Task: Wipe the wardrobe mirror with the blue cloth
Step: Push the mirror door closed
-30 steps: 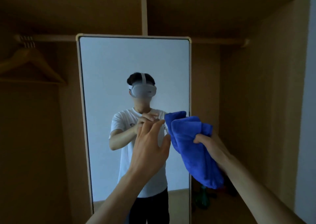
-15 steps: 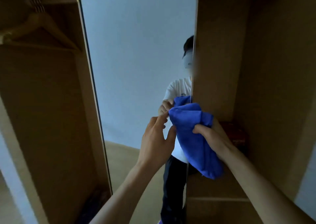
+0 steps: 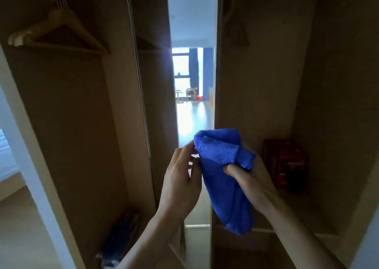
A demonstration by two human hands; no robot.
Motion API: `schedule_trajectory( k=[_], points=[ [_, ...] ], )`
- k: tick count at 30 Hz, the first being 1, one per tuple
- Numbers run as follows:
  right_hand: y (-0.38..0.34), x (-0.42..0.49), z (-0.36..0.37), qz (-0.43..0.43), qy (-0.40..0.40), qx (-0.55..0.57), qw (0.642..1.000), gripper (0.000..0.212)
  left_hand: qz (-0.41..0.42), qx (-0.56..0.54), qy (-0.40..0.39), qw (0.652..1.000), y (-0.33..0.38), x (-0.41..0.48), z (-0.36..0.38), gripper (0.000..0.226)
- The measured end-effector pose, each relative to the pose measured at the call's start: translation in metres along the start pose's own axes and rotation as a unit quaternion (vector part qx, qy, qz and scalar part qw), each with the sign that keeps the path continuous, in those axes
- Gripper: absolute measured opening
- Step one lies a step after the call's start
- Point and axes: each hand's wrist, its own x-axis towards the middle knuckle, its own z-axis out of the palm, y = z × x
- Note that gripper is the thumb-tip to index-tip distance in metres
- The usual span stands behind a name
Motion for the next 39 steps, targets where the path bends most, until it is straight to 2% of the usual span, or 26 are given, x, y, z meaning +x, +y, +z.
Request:
schedule_trajectory(
  k=[2,10,14,16,24,28,32,35,39],
  points=[
    [-0.003,-0.004,0.000,-0.026,-0.042,0.031,0.998,0.031,-0.002,-0.020,0.002,1.000,-0.002,-0.002,-0.006,0.048],
    [-0.008,-0.015,0.019,-0.034,-0.046,0.057,0.997,0.029,0.006,-0.015,0.013,1.000,-0.008,-0.001,-0.035,0.039],
    [-0.014,-0.017,0.029,-0.030,-0.061,0.053,0.996,0.012,0.026,-0.011,0.022,0.999,-0.013,-0.002,-0.046,0.038],
    [-0.017,-0.018,0.035,-0.030,-0.069,0.064,0.995,0.023,0.026,-0.018,0.020,0.999,-0.015,-0.002,-0.051,0.039],
    [-0.030,-0.017,0.061,-0.017,-0.062,0.074,0.995,0.041,0.025,-0.047,0.001,0.999,-0.029,-0.002,-0.074,0.038],
    [-0.030,-0.017,0.076,-0.012,-0.062,0.064,0.996,0.021,0.007,-0.079,-0.012,0.997,-0.040,-0.007,-0.086,0.033],
    [-0.029,-0.020,0.094,-0.016,-0.074,0.044,0.996,0.017,-0.002,-0.084,-0.014,0.996,-0.051,-0.010,-0.096,0.038],
    [-0.028,-0.020,0.105,-0.019,-0.078,0.036,0.996,0.002,0.004,-0.079,-0.009,0.997,-0.059,-0.010,-0.105,0.038],
    [-0.026,-0.017,0.115,-0.024,-0.082,0.025,0.996,0.019,0.015,-0.067,-0.022,0.997,-0.069,-0.008,-0.113,0.041]
  ],
)
